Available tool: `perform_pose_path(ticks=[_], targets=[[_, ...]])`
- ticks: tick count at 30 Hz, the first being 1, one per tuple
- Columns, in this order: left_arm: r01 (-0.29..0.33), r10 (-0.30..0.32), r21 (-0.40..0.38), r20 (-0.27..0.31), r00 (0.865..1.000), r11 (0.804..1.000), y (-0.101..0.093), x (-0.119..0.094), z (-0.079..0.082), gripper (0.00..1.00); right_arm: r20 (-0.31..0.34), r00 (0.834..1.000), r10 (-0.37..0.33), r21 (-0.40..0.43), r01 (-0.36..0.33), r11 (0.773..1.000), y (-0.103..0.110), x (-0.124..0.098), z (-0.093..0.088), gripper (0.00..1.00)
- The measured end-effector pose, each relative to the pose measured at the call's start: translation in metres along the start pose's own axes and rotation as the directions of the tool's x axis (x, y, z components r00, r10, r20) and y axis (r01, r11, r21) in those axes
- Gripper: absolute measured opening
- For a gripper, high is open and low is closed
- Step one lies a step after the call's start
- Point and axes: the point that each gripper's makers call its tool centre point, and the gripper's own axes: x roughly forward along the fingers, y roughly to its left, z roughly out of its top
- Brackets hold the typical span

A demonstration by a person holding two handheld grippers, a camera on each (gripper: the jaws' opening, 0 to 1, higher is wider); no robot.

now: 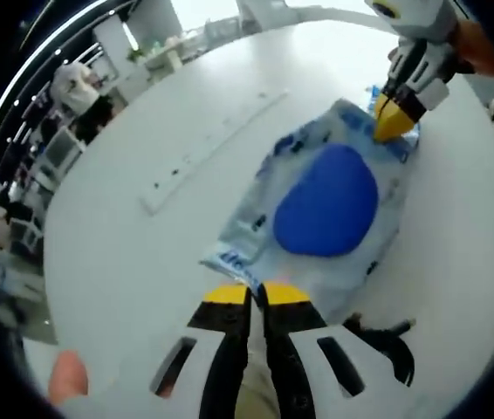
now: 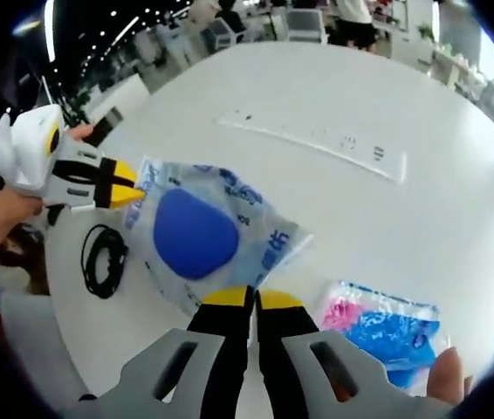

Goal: Arrange the tabletop items into an orderly group along one side of the table until the central work area is clear of visible clutter.

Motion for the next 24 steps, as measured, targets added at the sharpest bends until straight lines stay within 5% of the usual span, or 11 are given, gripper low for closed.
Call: perform_pose_path(ticks=[24], targets=[[0.034,-0.034,-0.01,-0.035,0.999,0.999,-0.009,0.0,-0.006,0.02,-0.085,0.996,0.014,0.013,-0.013,1.0,0.004,0.007,-0.017,0.03]])
